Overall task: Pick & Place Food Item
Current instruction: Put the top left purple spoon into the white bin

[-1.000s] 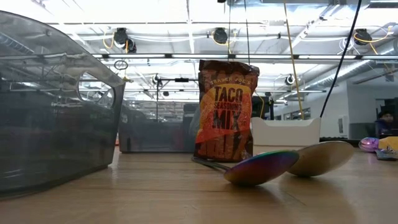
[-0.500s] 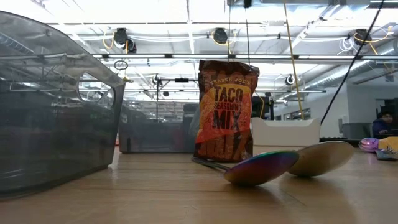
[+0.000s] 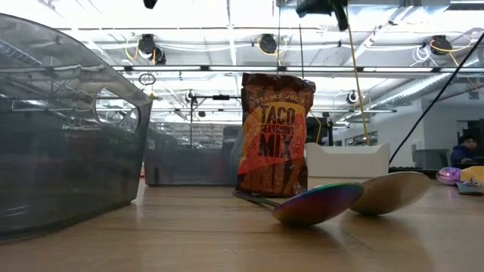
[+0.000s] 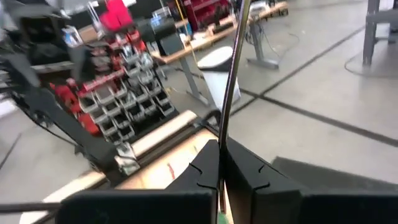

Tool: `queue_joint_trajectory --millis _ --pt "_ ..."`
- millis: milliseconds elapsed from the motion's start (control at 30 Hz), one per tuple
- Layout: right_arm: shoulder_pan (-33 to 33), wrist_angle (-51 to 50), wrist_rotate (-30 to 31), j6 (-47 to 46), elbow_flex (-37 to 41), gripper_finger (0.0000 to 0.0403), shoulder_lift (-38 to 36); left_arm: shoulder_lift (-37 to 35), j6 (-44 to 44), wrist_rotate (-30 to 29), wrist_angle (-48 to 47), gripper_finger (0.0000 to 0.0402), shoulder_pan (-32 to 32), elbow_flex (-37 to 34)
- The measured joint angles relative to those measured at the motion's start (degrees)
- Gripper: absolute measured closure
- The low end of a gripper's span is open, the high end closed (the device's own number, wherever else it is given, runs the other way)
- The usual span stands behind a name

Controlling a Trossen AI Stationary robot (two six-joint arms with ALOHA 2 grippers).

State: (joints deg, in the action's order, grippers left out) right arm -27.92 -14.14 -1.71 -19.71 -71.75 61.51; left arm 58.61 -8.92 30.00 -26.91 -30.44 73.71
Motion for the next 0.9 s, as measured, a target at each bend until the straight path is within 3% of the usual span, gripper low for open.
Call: queue_joint_trajectory --millis 133,467,700,900 --pt "-8.3 -4.0 -9.57 2.3 0.0 0.0403 0.65 0.34 -1.59 -1.95 -0.1 0.0188 0.07 0.0" --pt "-27.56 -11.22 -25.6 19.33 0.0 0.0403 0.84 5.21 -9.6 -9.6 2.95 0.0188 1.49 0.02" --pt "-32.88 -18.21 -26.21 29.73 -0.04 0.0403 3.8 8.51 -12.77 -9.55 9.15 0.0188 2.05 0.02" --pt "-32.75 -27.24 -23.63 32.87 -2.43 0.0403 10.53 9.03 -8.64 -9.24 10.0 0.0188 1.78 0.02"
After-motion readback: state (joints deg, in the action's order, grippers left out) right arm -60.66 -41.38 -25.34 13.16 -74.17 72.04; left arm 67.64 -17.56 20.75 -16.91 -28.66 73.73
